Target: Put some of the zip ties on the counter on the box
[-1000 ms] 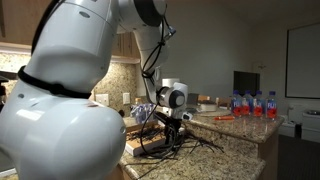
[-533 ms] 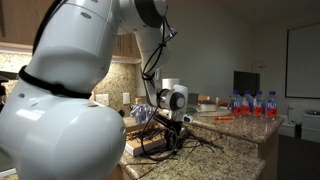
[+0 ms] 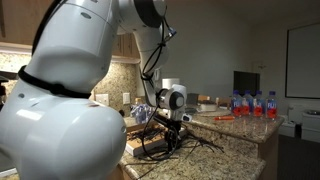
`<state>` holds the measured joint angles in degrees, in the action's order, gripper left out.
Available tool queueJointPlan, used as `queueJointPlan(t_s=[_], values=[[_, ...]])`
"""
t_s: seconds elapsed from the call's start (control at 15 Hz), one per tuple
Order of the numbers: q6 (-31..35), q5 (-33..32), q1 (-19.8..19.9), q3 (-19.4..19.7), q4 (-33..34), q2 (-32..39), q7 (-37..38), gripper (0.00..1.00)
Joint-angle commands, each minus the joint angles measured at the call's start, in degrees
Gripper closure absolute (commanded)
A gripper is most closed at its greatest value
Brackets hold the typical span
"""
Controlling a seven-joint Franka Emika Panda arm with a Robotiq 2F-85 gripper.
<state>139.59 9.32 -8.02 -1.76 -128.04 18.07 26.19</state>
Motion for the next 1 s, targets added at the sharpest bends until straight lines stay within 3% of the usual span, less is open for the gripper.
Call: queueJointPlan(t_s=[0.0,0.27,0.33,0.4,0.93], values=[[1.23,-1.78,-0.95,0.65,-1.54,-0.01,1.72,0.96],[1.28,-2.22,-1.16,0.77,-1.71,-0.17,1.71,0.94],[1.29,-2.33,-1.13,0.78,-1.76,-0.28,1.72,0.85],[1.48,-2.28,-1.09,0.81,-1.89,-0.44,1.72,0.67],[1.45,-2.16,-0.90,1.29,-2.78,-1.40,1.18,0.17]])
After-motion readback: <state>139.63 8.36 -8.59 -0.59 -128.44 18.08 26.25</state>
